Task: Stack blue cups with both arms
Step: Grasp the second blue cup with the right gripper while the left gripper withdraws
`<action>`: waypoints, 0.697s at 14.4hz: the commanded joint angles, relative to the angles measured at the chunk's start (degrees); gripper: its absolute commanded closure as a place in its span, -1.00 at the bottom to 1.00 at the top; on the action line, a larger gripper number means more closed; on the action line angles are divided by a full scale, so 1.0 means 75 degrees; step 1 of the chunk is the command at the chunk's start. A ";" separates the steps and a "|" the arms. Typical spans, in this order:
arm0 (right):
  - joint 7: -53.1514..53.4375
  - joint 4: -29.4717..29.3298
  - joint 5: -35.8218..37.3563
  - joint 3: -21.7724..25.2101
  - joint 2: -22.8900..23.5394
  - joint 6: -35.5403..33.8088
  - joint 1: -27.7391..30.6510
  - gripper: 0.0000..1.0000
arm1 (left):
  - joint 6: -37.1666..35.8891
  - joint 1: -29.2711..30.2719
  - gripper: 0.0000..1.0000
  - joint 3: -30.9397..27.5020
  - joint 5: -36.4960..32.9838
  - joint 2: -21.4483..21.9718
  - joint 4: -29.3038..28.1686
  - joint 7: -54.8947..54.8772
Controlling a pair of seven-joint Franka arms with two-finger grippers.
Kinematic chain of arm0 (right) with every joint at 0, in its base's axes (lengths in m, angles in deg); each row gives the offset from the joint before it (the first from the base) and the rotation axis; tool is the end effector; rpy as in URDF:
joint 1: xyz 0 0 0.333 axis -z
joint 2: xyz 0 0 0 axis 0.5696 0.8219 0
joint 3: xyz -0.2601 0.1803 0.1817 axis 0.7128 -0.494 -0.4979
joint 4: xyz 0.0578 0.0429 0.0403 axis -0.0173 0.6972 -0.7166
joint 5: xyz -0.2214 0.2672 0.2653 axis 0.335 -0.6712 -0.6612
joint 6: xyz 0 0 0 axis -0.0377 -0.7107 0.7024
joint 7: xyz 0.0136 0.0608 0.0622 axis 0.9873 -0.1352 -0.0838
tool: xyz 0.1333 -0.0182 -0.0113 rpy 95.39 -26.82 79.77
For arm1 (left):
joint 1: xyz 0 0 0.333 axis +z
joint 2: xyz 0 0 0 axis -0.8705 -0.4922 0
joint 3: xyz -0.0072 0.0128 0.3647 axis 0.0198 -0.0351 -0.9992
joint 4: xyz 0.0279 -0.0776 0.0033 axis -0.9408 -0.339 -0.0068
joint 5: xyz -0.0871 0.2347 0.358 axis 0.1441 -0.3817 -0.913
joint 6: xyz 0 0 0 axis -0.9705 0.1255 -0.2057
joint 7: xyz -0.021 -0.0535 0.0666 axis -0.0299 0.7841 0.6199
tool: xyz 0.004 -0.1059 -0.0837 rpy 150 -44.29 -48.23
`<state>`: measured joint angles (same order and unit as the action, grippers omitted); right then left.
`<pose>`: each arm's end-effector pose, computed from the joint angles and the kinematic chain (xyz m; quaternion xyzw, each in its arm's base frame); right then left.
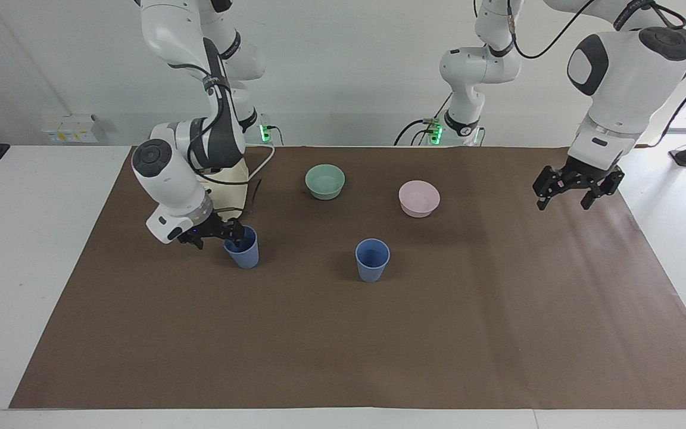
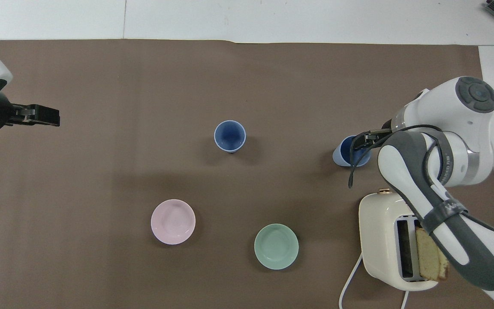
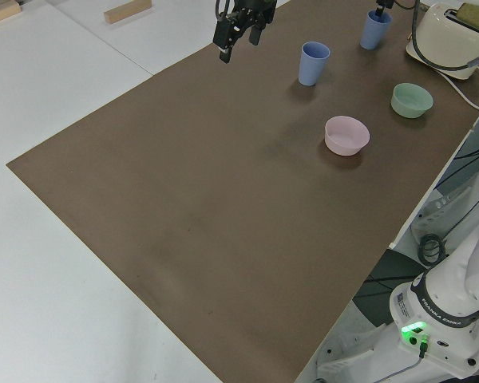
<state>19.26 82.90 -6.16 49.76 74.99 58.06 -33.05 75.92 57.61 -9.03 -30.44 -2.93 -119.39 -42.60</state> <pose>0.6525 0.0498 0.3558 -0.9987 -0.0145 0.0364 0.0326 0.6262 -0.0367 0.5947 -0.9973 0.0353 -0.0639 0.0077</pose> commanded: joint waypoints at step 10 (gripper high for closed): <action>0.0148 -0.0650 -0.0035 -0.0025 0.0024 -0.0752 -0.0140 1.00 | -0.1951 -0.0011 -1.00 0.0078 0.0220 0.0915 0.0707 -0.0128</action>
<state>19.26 81.92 -6.17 49.76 75.68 56.89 -33.61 62.83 57.61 -8.23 -29.70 3.63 -114.59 -42.86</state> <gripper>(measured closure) 0.960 0.000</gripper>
